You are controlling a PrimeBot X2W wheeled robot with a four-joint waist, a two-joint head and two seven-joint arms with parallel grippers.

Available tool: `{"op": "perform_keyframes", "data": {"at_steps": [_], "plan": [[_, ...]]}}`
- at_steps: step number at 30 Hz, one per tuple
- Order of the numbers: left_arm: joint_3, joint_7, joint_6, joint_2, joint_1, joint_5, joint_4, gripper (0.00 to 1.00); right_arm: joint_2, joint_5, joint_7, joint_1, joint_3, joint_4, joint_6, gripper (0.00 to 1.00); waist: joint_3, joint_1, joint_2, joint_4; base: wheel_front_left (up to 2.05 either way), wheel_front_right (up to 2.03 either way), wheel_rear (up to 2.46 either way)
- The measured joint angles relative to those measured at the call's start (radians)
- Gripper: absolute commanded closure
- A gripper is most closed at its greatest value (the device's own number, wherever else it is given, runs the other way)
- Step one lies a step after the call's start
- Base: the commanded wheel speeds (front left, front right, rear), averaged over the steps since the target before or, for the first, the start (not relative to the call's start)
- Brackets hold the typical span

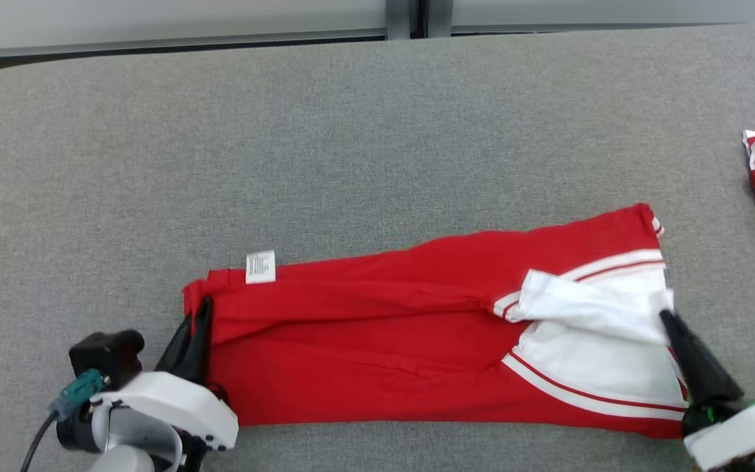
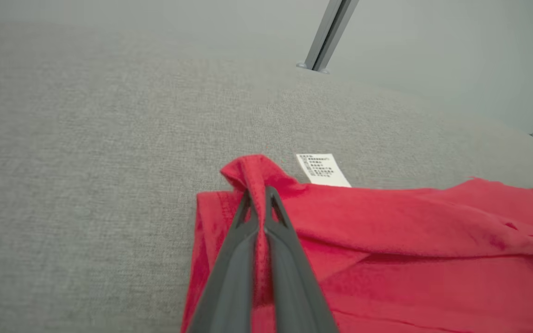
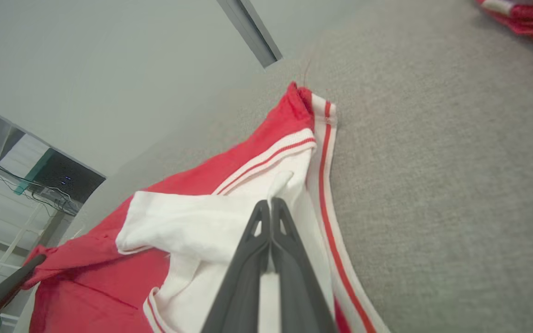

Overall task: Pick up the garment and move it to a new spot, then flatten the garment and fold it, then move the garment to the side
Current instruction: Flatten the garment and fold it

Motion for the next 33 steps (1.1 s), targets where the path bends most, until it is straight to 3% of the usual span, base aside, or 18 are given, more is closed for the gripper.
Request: {"op": "perform_keyframes", "data": {"at_steps": [1, 2, 3, 9, 17, 23, 33], "plan": [[-0.004, 0.011, 0.001, 0.002, 0.012, -0.004, 0.000, 1.00, 0.007, 0.005, 0.000, 0.020, -0.002, 0.000, 0.000, 0.87, -0.006, 0.0000, 0.0000, -0.001, 0.00, 0.00, 0.00], [-0.007, 0.014, 0.005, 0.003, 0.024, -0.007, 0.001, 0.87, 0.014, 0.006, 0.003, 0.037, 0.001, 0.001, 0.000, 0.66, -0.011, 0.0000, 0.0000, -0.001, 0.00, 0.00, 0.00], [-0.008, 0.021, 0.014, 0.006, 0.036, -0.007, 0.002, 0.00, 0.018, -0.002, 0.006, 0.051, 0.003, 0.005, 0.000, 0.00, -0.016, 0.0000, 0.0000, -0.002, 0.00, 0.00, 0.00], [-0.007, -0.070, 0.075, 0.008, 0.085, 0.052, -0.009, 0.00, 0.051, -0.130, 0.003, 0.093, -0.054, 0.013, 0.000, 0.00, -0.034, 0.0000, 0.0000, -0.009, 0.00, 0.00, 0.00], [0.033, -0.166, 0.146, -0.032, 0.099, 0.203, -0.129, 0.00, 0.185, -0.504, -0.002, 0.129, -0.380, -0.093, 0.000, 0.00, -0.056, 0.0000, 0.0000, -0.012, 0.00, 0.00, 0.00], [0.055, -0.168, 0.144, -0.070, 0.098, 0.302, -0.201, 0.00, 0.281, -0.702, 0.070, 0.168, -0.487, -0.179, 0.000, 0.00, -0.092, 0.0000, 0.0000, -0.013, 0.00, 0.00, 0.00], [0.041, -0.170, 0.111, -0.103, 0.162, 0.346, -0.113, 0.00, 0.378, -0.793, 0.155, 0.237, -0.524, -0.228, 0.000, 0.00, -0.138, 0.0000, 0.0000, -0.024, 0.00, 0.00, 0.00]]}}
